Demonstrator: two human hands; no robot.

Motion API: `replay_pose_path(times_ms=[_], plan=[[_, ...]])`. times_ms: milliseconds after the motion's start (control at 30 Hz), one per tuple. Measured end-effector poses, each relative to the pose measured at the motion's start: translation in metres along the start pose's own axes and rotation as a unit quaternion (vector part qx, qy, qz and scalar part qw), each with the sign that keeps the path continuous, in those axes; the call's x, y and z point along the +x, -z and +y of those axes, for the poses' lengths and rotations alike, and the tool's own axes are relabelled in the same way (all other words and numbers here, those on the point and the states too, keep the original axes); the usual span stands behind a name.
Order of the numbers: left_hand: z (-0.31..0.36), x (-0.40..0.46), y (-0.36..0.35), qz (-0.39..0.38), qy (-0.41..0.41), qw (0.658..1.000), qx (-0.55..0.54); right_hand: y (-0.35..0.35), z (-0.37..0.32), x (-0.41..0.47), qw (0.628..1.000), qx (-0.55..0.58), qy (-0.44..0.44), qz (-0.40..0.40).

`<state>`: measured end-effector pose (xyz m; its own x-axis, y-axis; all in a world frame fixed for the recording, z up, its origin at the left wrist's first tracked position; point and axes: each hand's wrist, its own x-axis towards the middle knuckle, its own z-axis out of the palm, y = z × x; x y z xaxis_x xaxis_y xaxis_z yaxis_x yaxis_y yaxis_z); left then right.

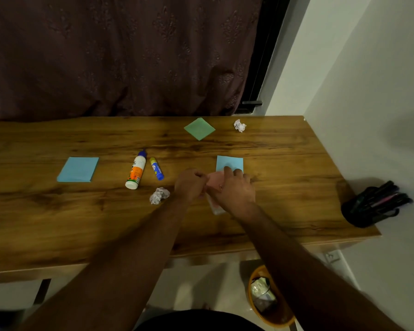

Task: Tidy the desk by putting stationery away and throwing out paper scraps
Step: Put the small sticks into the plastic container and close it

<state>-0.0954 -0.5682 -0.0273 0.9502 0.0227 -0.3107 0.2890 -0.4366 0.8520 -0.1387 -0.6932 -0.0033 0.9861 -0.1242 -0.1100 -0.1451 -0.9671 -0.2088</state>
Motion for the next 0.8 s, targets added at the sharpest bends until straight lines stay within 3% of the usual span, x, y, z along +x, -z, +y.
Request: replay_pose_path(times_ms=[167,333,800], plan=[[0.002,0.001,0.0,-0.005,0.004,1.0,-0.008,-0.017,0.009,0.002,0.996,0.072,0.045,-0.036],[0.004,0.004,0.0,-0.013,0.006,1.0,-0.001,-0.029,0.013,-0.002,0.997,0.056,0.055,-0.005],[0.01,0.015,0.009,-0.104,0.102,0.986,-0.081,-0.038,0.017,0.002,0.994,0.089,0.056,-0.016]])
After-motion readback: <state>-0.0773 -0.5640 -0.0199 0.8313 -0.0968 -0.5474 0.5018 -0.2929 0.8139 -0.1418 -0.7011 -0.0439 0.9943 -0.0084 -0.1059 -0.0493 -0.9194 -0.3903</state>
